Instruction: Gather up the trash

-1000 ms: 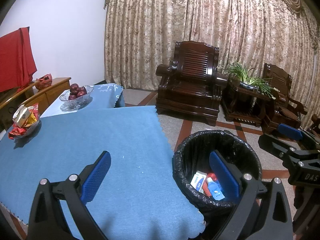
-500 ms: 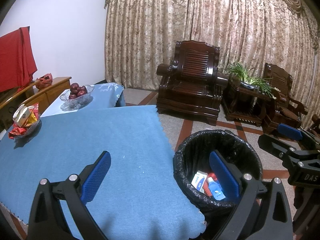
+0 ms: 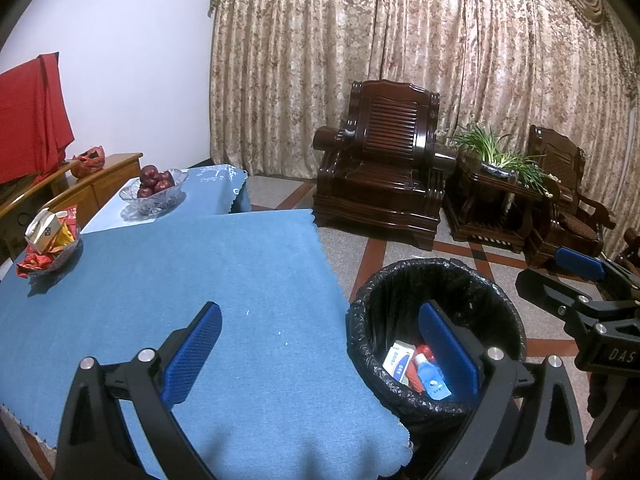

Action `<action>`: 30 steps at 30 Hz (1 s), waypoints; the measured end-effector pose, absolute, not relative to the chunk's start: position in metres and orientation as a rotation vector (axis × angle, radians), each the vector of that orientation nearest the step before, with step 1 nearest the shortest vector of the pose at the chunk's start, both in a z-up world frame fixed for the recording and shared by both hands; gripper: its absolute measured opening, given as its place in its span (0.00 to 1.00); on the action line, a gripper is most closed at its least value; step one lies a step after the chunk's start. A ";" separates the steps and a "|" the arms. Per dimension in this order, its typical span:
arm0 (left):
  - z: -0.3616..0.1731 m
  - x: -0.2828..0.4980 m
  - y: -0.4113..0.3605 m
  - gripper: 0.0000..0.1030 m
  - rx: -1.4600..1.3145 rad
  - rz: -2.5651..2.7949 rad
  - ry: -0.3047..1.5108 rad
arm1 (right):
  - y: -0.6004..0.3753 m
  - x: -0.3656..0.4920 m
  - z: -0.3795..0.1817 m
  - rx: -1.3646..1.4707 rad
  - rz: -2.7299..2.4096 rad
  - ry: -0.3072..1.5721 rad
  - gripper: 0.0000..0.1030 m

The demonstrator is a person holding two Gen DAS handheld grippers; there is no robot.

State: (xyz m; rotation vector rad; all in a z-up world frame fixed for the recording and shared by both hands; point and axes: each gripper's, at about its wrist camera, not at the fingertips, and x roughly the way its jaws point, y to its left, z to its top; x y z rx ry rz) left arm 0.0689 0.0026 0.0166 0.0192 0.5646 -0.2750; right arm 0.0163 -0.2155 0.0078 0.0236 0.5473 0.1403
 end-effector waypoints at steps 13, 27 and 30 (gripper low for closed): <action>0.014 0.071 0.008 0.94 0.020 -0.271 0.570 | -0.215 0.016 0.007 0.024 0.140 0.549 0.95; 0.009 0.071 0.003 0.94 0.019 -0.271 0.574 | -0.216 0.014 0.003 0.026 0.143 0.557 0.95; 0.009 0.071 0.003 0.94 0.020 -0.271 0.574 | -0.216 0.014 0.003 0.027 0.143 0.558 0.95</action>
